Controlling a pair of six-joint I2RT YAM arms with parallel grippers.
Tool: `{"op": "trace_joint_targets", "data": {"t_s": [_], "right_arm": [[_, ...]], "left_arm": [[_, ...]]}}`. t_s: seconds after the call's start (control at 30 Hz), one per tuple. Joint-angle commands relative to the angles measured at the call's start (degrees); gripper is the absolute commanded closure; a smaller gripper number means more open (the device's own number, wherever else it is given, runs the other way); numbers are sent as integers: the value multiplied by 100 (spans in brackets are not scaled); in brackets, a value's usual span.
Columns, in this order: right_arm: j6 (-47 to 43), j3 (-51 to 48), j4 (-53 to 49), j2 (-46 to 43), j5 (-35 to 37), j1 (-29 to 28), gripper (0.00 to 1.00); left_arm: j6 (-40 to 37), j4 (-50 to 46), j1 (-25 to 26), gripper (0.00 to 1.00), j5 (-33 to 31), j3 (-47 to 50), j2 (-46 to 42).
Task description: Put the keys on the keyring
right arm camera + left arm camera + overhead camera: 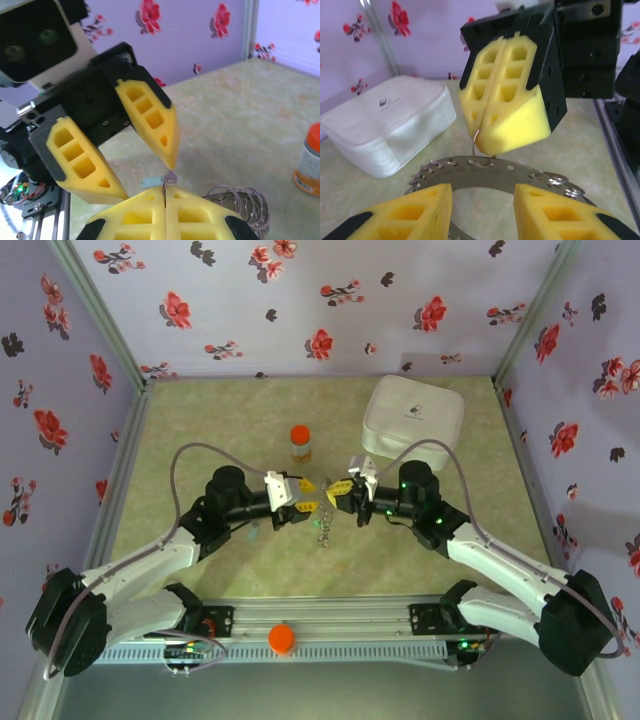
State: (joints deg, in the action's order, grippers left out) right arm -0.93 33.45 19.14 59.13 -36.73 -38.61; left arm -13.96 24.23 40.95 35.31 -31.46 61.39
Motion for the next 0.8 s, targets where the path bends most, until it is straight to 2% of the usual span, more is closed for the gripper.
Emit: {"op": "trace_joint_targets", "data": {"t_s": [0.0, 0.13, 0.37, 0.47, 0.77], "right_arm": [[-234, -104, 787, -190, -416, 29, 100], [-531, 48, 494, -247, -550, 28, 100], [-774, 204, -101, -354, -699, 27, 100], [-585, 152, 105, -389, -810, 3, 100], [-486, 228, 110, -379, -925, -99, 100]], "left_arm": [[568, 1101, -38, 61, 548, 187, -86], [814, 1463, -39, 62, 872, 290, 81], [1279, 1809, -32, 71, 1368, 185, 320], [1295, 1905, -34, 74, 1382, 234, 379], [1141, 1826, -34, 74, 1362, 277, 473]]}}
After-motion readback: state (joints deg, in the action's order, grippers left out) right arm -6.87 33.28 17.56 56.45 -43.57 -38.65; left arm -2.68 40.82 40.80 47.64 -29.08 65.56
